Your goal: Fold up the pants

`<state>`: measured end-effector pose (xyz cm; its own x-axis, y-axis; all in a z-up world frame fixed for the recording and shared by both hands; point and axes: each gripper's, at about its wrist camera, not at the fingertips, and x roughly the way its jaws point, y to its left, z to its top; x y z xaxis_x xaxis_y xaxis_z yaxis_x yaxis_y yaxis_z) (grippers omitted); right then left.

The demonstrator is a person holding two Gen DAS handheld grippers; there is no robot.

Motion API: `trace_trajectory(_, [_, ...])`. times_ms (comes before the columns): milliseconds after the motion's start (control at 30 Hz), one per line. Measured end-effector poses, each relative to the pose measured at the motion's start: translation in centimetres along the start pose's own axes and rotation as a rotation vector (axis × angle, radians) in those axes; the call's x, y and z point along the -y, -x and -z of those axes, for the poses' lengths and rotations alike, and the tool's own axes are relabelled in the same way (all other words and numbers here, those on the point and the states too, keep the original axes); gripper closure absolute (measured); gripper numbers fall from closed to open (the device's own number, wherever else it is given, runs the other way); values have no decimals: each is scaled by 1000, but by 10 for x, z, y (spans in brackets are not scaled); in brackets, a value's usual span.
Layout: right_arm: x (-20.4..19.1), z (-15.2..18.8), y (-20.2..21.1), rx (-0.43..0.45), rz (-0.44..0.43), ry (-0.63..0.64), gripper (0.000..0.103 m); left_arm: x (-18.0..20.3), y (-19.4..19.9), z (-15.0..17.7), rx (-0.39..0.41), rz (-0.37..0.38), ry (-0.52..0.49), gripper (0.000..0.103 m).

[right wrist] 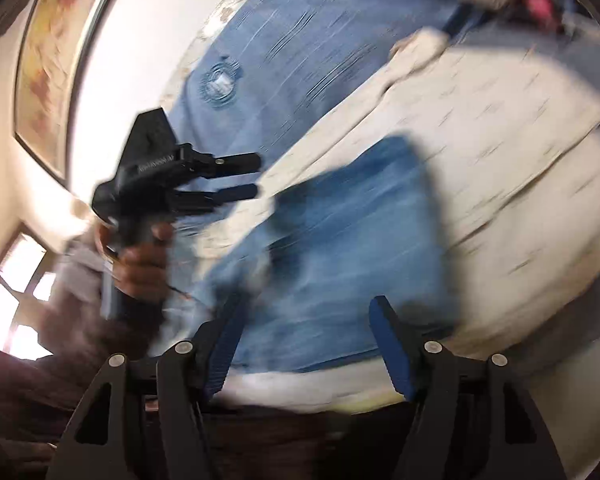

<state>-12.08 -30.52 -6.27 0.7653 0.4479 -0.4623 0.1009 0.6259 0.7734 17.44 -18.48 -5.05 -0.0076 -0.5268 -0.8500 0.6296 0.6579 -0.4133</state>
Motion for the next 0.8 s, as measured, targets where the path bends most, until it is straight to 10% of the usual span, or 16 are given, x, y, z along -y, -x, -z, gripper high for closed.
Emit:
trace_trajectory(267, [28, 3, -48, -54, -74, -260, 36, -31, -65, 8, -108, -45, 130, 40])
trace_trajectory(333, [37, 3, -50, -28, -92, -329, 38, -29, -68, 4, -83, -38, 142, 58])
trace_trajectory(433, [50, 3, -56, -13, -51, -381, 92, -27, -69, 1, -95, -35, 160, 81])
trace_trajectory(467, [52, 5, -60, -22, -32, -389, 96, -27, -64, 5, -90, -19, 170, 82])
trace_trajectory(800, [23, 29, -85, -239, -9, -295, 92, -46, -42, 60, -52, -68, 210, 81])
